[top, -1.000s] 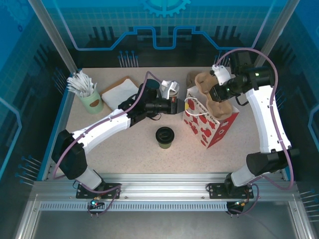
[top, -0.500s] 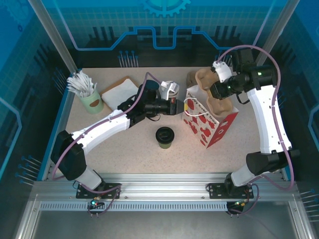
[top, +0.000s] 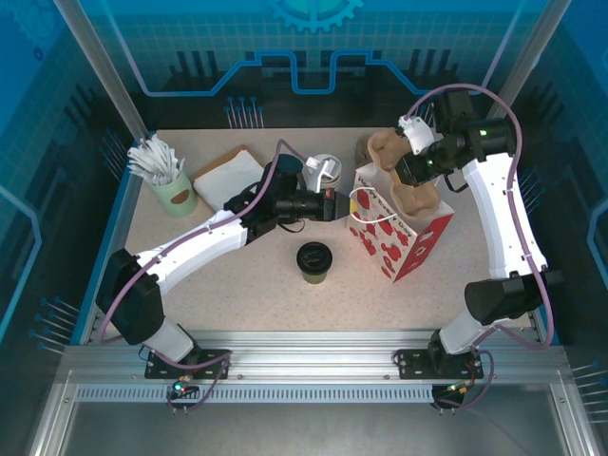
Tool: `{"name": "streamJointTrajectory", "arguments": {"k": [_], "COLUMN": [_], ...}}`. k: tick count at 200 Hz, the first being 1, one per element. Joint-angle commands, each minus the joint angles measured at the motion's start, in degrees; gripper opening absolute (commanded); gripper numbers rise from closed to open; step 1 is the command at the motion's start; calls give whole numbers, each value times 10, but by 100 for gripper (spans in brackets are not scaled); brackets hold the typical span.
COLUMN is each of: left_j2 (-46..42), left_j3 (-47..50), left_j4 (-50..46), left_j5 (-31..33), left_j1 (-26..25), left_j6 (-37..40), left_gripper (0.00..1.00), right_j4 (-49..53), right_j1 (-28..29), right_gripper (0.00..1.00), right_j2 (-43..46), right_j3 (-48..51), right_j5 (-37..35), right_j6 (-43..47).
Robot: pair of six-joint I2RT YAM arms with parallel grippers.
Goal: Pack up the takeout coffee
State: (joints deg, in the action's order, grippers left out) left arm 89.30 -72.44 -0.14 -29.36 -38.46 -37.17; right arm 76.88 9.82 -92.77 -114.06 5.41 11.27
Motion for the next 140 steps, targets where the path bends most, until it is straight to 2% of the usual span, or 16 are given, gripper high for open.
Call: {"name": "streamJointTrajectory", "arguments": {"k": [1,140], "left_j2": [-23,-18], "left_j3": [9,10], "left_j4": [4,-2], "left_j5": [0,8], "left_j1": [7,9], "left_j6": [11,19], "left_gripper": [0,0], "right_j4": [-3,12], "right_j1": [3,9], "right_gripper": [19,19], "right_j2": [5,39], "right_j3": [13,80], "right_j5": [7,-19], "right_j6": [28,15]}}
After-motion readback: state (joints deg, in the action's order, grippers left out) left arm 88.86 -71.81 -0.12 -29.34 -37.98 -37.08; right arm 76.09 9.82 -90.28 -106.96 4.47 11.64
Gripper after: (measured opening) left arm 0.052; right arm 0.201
